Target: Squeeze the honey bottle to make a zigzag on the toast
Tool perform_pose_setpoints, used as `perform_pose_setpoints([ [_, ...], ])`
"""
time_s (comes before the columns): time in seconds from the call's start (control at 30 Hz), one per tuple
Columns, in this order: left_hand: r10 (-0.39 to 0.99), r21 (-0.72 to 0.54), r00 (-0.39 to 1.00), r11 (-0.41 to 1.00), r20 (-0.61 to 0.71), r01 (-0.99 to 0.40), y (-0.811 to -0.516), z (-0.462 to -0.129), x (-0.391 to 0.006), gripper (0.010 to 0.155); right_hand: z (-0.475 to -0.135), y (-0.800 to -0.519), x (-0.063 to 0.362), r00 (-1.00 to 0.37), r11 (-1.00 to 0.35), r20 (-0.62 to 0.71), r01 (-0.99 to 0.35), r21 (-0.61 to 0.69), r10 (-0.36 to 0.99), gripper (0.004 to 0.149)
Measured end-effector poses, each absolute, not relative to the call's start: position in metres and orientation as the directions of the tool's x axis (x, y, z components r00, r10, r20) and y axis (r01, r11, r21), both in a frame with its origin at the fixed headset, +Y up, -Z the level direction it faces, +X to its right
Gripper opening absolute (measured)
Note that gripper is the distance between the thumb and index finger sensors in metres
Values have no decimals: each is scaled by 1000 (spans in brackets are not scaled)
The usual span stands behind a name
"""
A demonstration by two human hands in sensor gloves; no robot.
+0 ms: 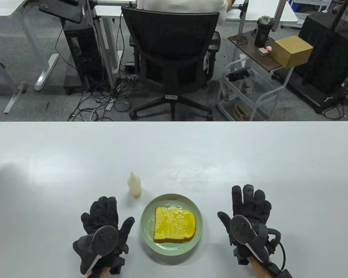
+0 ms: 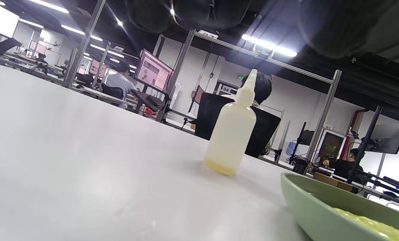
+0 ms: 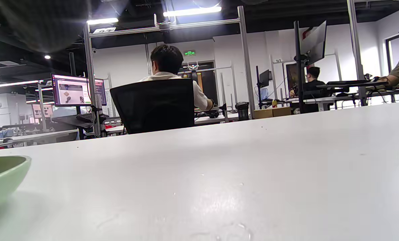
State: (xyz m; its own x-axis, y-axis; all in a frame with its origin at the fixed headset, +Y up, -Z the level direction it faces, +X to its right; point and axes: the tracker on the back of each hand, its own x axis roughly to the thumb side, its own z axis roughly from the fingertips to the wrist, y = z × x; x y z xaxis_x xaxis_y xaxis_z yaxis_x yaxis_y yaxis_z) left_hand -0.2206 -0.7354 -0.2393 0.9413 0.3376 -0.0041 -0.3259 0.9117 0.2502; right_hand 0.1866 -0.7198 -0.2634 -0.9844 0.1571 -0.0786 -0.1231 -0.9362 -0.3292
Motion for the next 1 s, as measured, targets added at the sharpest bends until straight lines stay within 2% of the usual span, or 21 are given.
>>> perform_pose_setpoints([
  [0.27,405,247,914,888,-23,-388,-733,-242,-231,97,-262,-719,182,-985,-939,-77,-122,-321,154,91],
  [0.43,536,242,843,823,-36,-513,-732,-249,-242,103,-261,-718,180,-986,-936,-64,-127,-328,156,92],
  [0.53,607,242,792,781,-73,-576,-729,-262,-241,101,-261,-717,180,-987,-936,-71,-115,-333,146,90],
  [0.73,454,108,887,889,-82,-445,-723,-308,-224,101,-261,-718,182,-984,-937,-72,-134,-323,166,90],
  [0.9,408,35,903,913,-137,-407,-739,-340,-215,101,-261,-721,180,-987,-944,-68,-118,-307,145,90],
  [1.0,433,61,883,901,-181,-429,-749,-351,-213,101,-261,-722,177,-988,-945,-59,-116,-307,141,91],
])
